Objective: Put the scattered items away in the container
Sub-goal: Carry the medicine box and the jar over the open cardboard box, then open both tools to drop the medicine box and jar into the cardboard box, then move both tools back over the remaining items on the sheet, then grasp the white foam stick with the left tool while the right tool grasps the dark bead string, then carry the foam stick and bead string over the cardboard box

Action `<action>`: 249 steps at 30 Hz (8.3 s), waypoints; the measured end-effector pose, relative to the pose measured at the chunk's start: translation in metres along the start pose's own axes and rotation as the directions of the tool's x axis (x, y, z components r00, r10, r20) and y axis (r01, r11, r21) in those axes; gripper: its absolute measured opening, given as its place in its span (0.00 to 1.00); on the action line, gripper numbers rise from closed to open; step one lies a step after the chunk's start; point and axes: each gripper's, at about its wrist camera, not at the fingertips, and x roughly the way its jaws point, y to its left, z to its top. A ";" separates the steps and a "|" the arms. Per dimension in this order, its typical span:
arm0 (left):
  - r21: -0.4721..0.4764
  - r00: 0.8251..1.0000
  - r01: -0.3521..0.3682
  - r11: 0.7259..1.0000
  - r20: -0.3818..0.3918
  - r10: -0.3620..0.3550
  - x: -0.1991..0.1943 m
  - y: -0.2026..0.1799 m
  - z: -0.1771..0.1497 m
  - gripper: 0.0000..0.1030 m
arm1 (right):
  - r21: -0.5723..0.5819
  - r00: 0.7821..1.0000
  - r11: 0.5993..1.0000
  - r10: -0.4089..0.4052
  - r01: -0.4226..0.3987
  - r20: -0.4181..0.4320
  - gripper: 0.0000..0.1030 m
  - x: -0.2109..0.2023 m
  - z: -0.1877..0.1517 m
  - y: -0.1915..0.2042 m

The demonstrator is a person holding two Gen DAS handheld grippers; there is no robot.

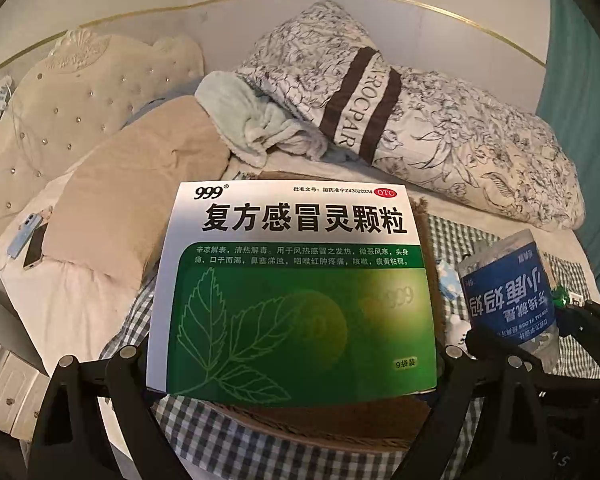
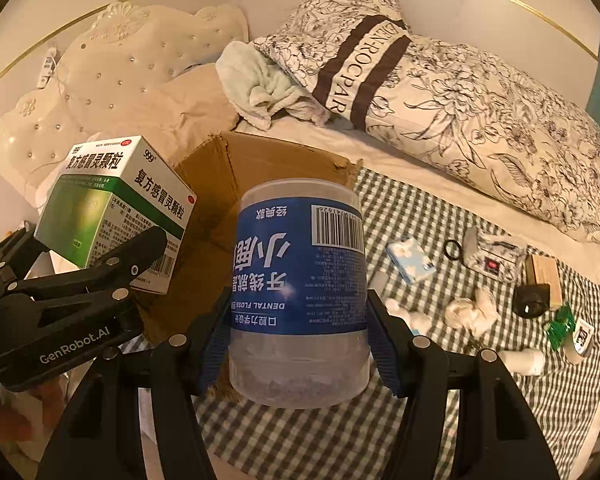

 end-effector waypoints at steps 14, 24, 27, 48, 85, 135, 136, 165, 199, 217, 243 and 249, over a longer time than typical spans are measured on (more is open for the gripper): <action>-0.035 0.998 0.020 0.999 -0.065 -0.023 0.063 0.033 0.012 0.90 | -0.003 0.998 1.000 -0.031 0.031 -0.060 0.60 0.065 0.040 0.015; -0.038 0.990 0.032 0.999 -0.133 -0.037 0.098 0.037 0.008 0.90 | -0.018 0.996 0.999 -0.039 0.038 -0.078 0.60 0.099 0.059 0.015; 0.003 0.990 0.014 1.000 -0.143 -0.013 0.098 0.030 0.007 0.92 | -0.008 0.995 1.000 -0.021 0.020 -0.093 0.60 0.109 0.062 0.015; 0.032 0.987 -0.027 0.999 -0.157 0.032 0.080 0.010 0.012 1.00 | 0.048 0.997 0.999 -0.014 0.017 -0.073 0.76 0.084 0.059 -0.006; 0.196 0.985 0.125 0.972 -0.140 -0.099 0.070 -0.252 -0.005 1.00 | 0.339 0.981 0.920 -0.179 0.195 -0.078 0.76 -0.021 -0.054 -0.264; 0.184 0.983 0.070 0.980 -0.180 -0.037 0.146 -0.219 -0.133 1.00 | 0.276 0.959 0.954 -0.037 0.118 -0.280 0.76 0.091 -0.144 -0.262; 0.178 0.981 0.082 0.981 -0.190 -0.048 0.149 -0.219 -0.133 1.00 | 0.273 0.958 0.955 -0.035 0.116 -0.284 0.76 0.093 -0.145 -0.260; 0.071 0.973 0.089 0.993 -0.221 -0.072 0.161 -0.194 -0.129 0.39 | 0.181 0.931 0.958 -0.152 0.221 -0.332 0.27 0.135 -0.135 -0.250; 0.078 0.985 0.153 0.985 -0.094 -0.145 0.057 -0.197 -0.115 0.04 | 0.224 0.972 0.967 -0.070 0.121 -0.224 0.11 0.057 -0.131 -0.230; 0.056 0.987 0.158 0.986 -0.043 -0.156 0.011 -0.172 -0.075 0.04 | 0.167 0.994 0.985 -0.025 0.042 -0.103 0.11 0.002 -0.092 -0.175; -0.032 0.995 0.089 0.995 0.037 -0.088 -0.008 -0.063 0.002 0.05 | 0.003 0.991 0.991 0.134 -0.134 0.010 0.11 -0.007 0.000 -0.044; -0.074 0.998 0.064 0.995 0.008 -0.063 0.010 -0.032 0.000 0.05 | -0.043 0.987 0.986 0.160 -0.161 -0.021 0.11 0.015 0.009 -0.009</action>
